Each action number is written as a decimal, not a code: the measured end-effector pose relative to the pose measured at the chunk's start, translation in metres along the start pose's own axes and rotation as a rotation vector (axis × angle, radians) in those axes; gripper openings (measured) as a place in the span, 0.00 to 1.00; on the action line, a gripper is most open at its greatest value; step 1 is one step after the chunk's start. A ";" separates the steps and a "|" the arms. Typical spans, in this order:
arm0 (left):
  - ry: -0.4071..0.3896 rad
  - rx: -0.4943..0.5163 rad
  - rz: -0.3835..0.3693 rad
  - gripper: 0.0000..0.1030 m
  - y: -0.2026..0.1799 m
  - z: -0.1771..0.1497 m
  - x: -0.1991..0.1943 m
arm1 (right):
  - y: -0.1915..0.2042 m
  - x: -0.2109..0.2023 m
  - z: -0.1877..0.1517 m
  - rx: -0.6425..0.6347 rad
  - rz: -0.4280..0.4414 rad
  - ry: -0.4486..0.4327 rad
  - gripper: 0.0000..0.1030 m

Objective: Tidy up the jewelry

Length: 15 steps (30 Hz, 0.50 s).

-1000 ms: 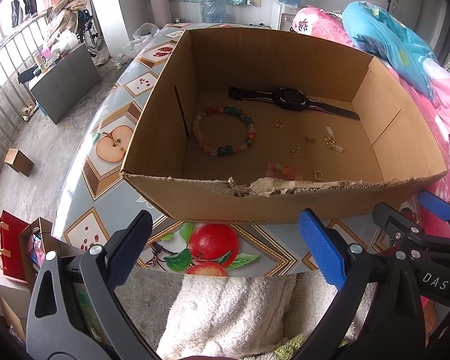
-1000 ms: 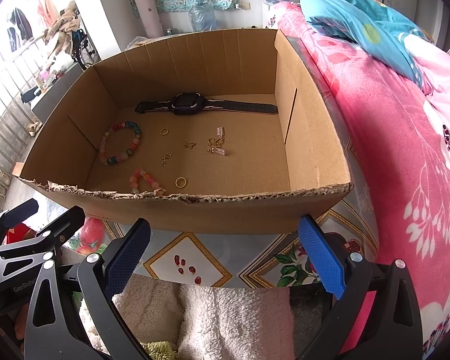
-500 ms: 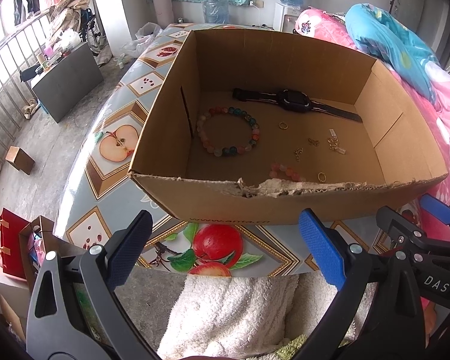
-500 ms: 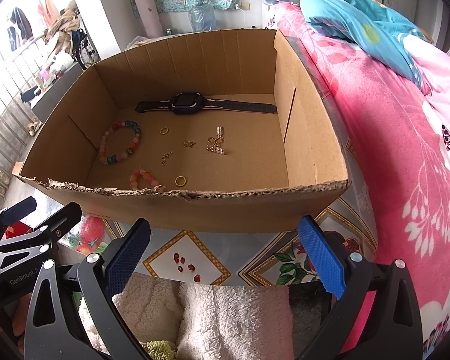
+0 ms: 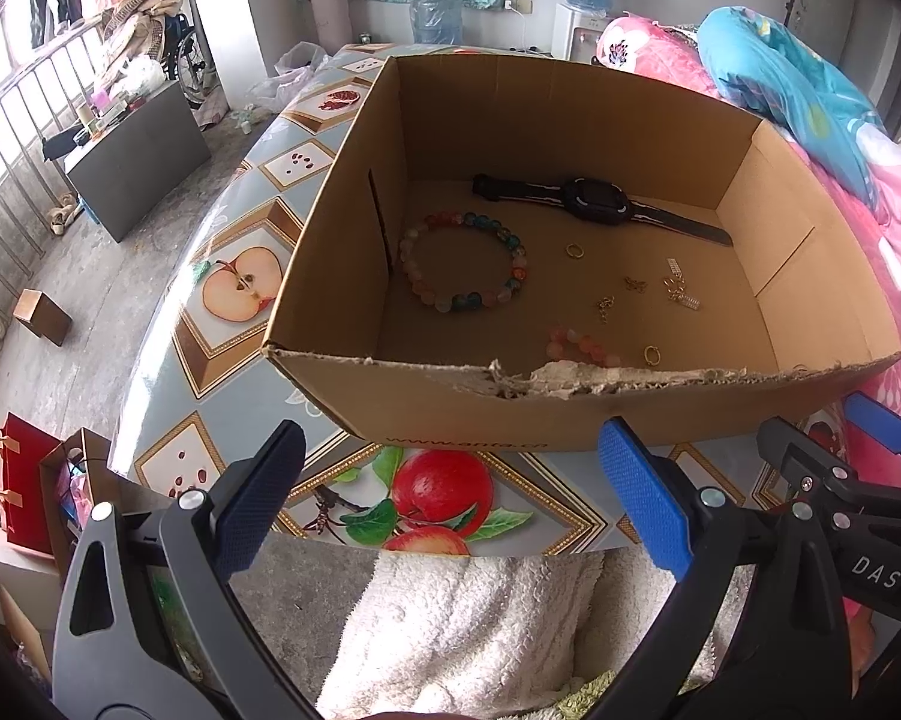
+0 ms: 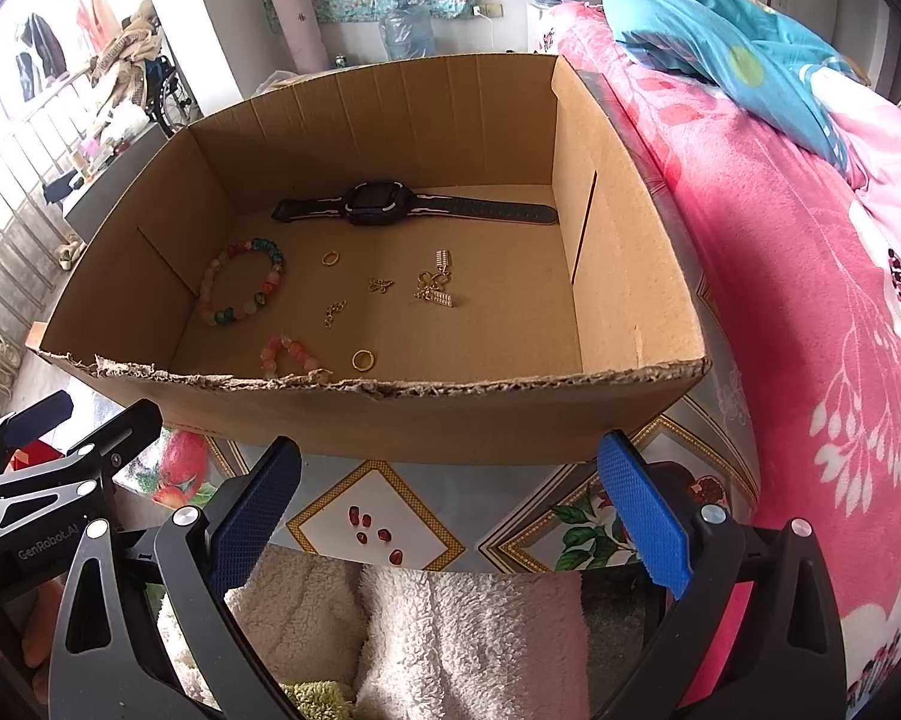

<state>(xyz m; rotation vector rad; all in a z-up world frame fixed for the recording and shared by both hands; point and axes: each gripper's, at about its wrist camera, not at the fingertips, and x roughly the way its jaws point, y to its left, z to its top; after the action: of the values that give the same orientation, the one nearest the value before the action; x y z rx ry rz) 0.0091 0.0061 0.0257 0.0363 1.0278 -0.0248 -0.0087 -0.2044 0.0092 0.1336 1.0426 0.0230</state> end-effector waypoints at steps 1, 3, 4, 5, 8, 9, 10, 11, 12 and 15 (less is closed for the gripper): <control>0.000 0.000 0.001 0.92 0.000 0.000 0.000 | 0.000 0.000 0.000 0.000 0.001 0.000 0.94; 0.000 0.000 0.001 0.92 0.000 0.000 0.000 | 0.000 0.001 0.000 0.001 0.001 0.001 0.94; 0.000 0.001 0.001 0.92 0.000 0.000 0.000 | 0.000 0.001 0.000 0.001 0.001 0.002 0.94; 0.000 0.000 0.000 0.92 0.000 0.000 0.000 | 0.000 0.001 0.000 0.000 0.000 0.002 0.94; 0.000 0.001 0.002 0.92 0.000 0.000 0.000 | 0.000 0.001 0.000 0.000 0.001 0.001 0.94; -0.001 0.002 0.003 0.92 0.000 0.000 0.000 | 0.000 0.001 0.000 0.001 0.000 0.001 0.94; -0.001 0.001 0.003 0.92 0.000 0.000 0.000 | 0.000 0.000 0.000 0.001 0.000 0.000 0.94; -0.001 0.001 0.002 0.92 0.000 -0.001 0.001 | 0.000 0.000 0.000 0.001 -0.001 -0.002 0.94; -0.001 0.001 0.002 0.92 0.000 -0.001 0.001 | 0.000 0.000 0.000 0.001 -0.001 -0.003 0.94; -0.003 0.003 0.005 0.92 0.000 -0.001 0.001 | 0.000 0.000 0.000 0.001 -0.003 -0.005 0.94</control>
<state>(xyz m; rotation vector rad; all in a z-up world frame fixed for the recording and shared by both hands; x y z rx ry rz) 0.0089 0.0058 0.0247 0.0412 1.0244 -0.0222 -0.0092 -0.2043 0.0093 0.1323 1.0378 0.0192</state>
